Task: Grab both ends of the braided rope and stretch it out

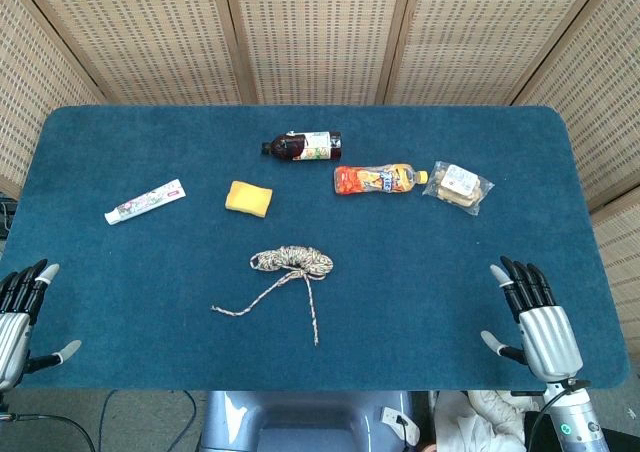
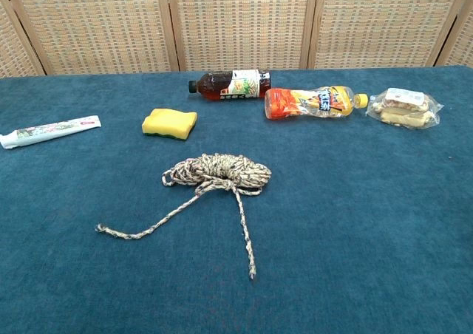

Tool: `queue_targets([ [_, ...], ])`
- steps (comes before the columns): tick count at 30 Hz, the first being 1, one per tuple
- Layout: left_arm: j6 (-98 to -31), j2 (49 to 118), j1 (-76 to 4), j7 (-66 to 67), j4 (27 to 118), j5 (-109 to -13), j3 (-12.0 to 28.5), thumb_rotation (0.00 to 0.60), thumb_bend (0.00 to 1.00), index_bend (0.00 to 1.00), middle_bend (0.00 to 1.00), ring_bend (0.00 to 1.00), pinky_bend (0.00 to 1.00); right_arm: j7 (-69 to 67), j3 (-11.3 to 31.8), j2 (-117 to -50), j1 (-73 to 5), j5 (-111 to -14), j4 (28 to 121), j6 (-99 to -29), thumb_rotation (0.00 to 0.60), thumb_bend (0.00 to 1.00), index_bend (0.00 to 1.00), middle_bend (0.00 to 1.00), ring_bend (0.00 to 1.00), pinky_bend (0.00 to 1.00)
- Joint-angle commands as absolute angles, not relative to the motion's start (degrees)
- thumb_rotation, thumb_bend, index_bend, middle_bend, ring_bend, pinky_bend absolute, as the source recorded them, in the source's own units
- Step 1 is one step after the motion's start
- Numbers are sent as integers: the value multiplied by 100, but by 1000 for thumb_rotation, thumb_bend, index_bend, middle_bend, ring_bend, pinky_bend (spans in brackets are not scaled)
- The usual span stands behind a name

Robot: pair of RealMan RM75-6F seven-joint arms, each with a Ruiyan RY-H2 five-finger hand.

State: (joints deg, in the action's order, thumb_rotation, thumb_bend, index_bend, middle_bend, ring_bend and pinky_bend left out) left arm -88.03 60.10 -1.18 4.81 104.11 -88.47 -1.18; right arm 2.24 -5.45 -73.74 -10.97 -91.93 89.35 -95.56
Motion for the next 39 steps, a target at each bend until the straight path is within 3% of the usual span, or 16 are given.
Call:
queue_targets([
  [1,-8786,6017,-118,498,10414,-8835,-116,600,0,0,0,0,0,230,-501,-7401,-1065,-9198,8873,-9524,600,0,0,0,0,0],
  [10,-8741,6058,-138,647,10456,-8852,-108,600,0,0,0,0,0,135,-504,-7068,-1545,-9933,9302,-8920,600,20,0,0,0,0],
  [13,-8707,6073,-154,699,10467,-8814,-89,600,0,0,0,0,0,29,-462,-6834,-1978,-10246,9796,-8396,600,245,0,0,0,0],
  [15,-8655,6086,-176,738,10466,-8761,-71,600,0,0,0,0,0,33,-336,-6726,-2349,-10354,10142,-7924,600,527,11,0,0,0],
  [16,-8635,6091,-187,751,10465,-8740,-63,600,0,0,0,0,0,55,-272,-6727,-2474,-10360,10229,-7763,600,618,34,0,0,0],
  [18,-8576,6105,-217,786,10467,-8680,-37,600,0,0,0,0,0,114,-81,-6847,-2819,-10372,10384,-7335,600,856,155,0,0,0],
  [20,-8507,6114,-252,828,10474,-8605,-10,600,0,0,0,0,0,143,128,-7157,-3131,-10323,10381,-6973,600,969,248,0,0,0],
  [24,-8389,6127,-307,878,10481,-8465,33,600,0,0,0,0,0,458,356,-7707,-3608,-10136,10206,-6241,600,1000,314,0,0,0],
  [31,-8182,6151,-403,937,10465,-8305,61,600,0,0,0,0,0,1722,583,-8559,-4127,-9517,9983,-5158,600,1000,330,0,0,0],
  [39,-8102,6167,-449,1009,10478,-8269,52,600,0,0,0,0,0,3176,658,-9260,-4359,-8953,9567,-4754,600,1000,351,0,0,0],
])
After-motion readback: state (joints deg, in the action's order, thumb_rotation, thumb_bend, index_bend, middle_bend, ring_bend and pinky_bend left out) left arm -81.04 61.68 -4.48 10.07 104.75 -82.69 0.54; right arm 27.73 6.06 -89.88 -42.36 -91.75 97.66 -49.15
